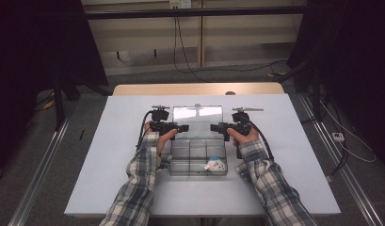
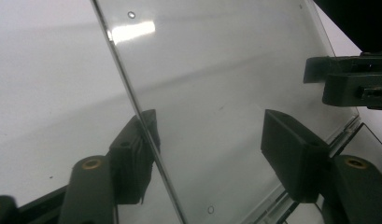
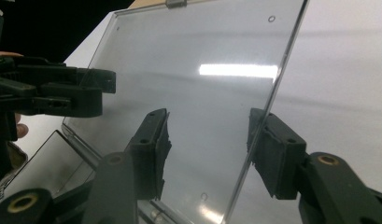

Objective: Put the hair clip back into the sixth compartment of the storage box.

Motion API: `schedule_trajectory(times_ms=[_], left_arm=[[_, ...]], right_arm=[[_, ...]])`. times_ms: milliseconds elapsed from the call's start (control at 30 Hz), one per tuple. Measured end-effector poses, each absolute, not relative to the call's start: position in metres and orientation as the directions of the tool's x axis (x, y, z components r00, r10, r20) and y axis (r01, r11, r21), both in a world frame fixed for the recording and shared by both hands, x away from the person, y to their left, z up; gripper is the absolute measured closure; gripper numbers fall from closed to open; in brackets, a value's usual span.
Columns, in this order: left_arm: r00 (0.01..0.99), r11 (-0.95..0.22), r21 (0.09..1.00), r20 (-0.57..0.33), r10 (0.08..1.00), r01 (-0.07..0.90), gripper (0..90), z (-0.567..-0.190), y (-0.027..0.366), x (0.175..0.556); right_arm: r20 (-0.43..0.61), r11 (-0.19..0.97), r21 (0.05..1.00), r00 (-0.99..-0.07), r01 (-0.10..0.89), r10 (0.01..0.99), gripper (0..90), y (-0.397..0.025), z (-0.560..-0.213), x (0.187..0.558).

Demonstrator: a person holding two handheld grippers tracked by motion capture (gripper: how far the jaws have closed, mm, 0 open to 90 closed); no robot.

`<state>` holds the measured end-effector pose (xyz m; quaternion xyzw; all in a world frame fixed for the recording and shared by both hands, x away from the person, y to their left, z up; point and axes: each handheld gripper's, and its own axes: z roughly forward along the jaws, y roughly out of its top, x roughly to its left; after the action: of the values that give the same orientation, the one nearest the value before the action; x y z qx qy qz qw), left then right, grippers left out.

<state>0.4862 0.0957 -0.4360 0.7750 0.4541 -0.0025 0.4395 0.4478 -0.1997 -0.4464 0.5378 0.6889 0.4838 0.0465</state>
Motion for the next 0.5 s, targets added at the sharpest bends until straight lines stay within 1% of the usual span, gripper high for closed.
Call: schedule_trajectory(times_ms=[167,500], left_arm=[[0.603,-0.202,0.699,-0.391,0.695,0.686,43.9,-0.429,0.1,0.484],[0.634,-0.219,0.737,-0.345,0.692,0.64,50.1,-0.414,0.104,0.474]], right_arm=[[0.433,-0.02,0.737,-0.449,0.676,0.781,50.8,-0.201,-0.44,0.444],[0.369,0.036,0.78,-0.506,0.624,0.78,53.9,-0.202,-0.428,0.434]])
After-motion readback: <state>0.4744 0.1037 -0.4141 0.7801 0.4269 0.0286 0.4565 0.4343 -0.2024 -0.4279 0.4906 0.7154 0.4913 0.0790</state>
